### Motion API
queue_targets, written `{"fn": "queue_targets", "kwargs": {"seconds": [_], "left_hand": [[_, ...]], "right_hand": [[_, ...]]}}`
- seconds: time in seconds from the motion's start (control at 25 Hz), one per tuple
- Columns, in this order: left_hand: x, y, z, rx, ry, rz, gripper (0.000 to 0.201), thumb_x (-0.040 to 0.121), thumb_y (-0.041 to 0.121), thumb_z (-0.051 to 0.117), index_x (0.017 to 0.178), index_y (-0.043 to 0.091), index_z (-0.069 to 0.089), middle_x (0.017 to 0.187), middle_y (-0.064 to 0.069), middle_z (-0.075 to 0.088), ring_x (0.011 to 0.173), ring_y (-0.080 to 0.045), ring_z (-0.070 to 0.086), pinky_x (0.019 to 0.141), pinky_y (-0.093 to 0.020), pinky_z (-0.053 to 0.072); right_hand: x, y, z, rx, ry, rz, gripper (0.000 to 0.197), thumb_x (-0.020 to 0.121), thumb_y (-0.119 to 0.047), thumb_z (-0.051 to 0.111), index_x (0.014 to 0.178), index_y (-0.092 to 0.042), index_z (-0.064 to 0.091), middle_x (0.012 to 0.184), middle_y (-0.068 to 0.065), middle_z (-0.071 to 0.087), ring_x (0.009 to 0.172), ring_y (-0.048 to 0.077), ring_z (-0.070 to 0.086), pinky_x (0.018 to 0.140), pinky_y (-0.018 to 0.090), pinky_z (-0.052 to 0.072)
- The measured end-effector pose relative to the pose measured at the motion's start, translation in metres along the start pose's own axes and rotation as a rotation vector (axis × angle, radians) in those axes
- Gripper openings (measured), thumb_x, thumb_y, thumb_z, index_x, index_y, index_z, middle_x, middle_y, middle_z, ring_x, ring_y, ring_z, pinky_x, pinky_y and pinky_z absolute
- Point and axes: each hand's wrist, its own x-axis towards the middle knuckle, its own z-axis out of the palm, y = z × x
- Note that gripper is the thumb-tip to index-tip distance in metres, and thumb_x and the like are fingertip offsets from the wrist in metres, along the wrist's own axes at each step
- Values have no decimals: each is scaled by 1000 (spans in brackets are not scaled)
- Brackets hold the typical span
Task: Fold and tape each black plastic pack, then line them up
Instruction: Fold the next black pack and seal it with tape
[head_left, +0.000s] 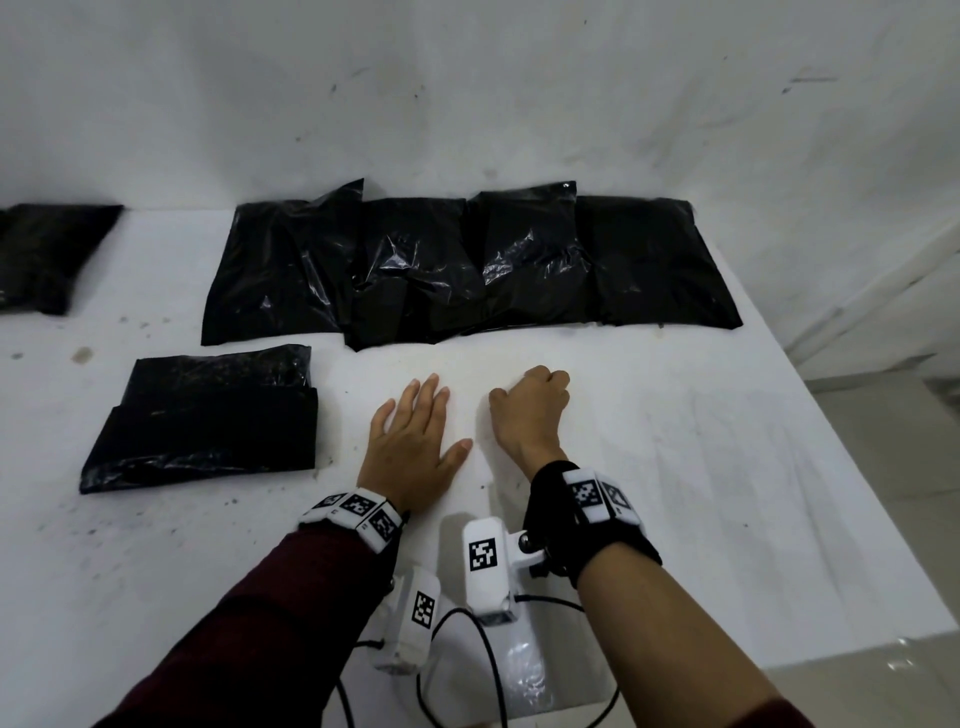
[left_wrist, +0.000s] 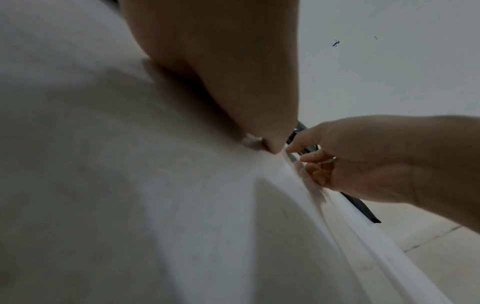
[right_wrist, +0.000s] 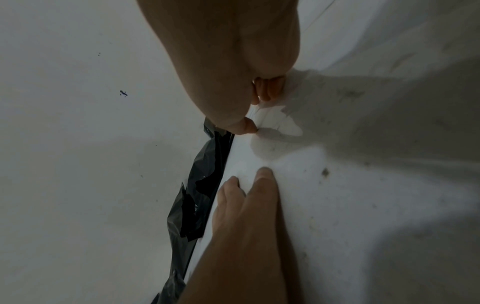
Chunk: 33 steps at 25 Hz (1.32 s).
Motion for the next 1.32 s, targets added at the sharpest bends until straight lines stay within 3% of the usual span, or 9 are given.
{"fn": "queue_targets", "kwargs": {"seconds": [0.16, 0.48, 0.72, 1.12, 1.32], "left_hand": [[0, -1, 0, 6, -20, 1, 88, 78, 61, 1, 147, 10, 21, 157, -5, 11, 144, -22, 10, 114, -40, 9], [0, 0, 1, -4, 22, 7, 80, 84, 57, 14, 143, 7, 33, 153, -9, 25, 141, -27, 23, 111, -44, 19], [0, 0, -1, 24, -31, -12, 88, 77, 61, -2, 149, 13, 15, 158, -3, 6, 145, -19, 4, 114, -37, 4], [-1, -2, 2, 8, 3, 3, 83, 82, 59, 6, 147, 10, 23, 156, -6, 14, 144, -23, 12, 114, -41, 10], [-1, -2, 3, 7, 24, 13, 79, 84, 57, 11, 144, 9, 29, 155, -8, 21, 143, -25, 18, 112, -43, 15]], "right_hand": [[3, 8, 0, 18, 7, -57, 35, 92, -17, 50, 121, 2, 44, 131, 16, 32, 114, 30, 39, 96, 32, 34], [-3, 16, 13, -200, 114, -231, 32, 98, -21, 38, 122, 0, 45, 132, 13, 32, 109, 26, 38, 94, 31, 33], [4, 8, 15, -78, 141, -128, 33, 94, -19, 45, 119, 2, 44, 128, 15, 36, 109, 28, 41, 89, 32, 35], [10, 6, 15, -126, 149, -117, 35, 88, -24, 50, 114, -1, 46, 122, 12, 41, 105, 27, 45, 76, 30, 38], [14, 9, 11, -106, 106, -160, 38, 89, -22, 50, 121, -3, 44, 128, 10, 37, 103, 28, 45, 74, 28, 34]]}}
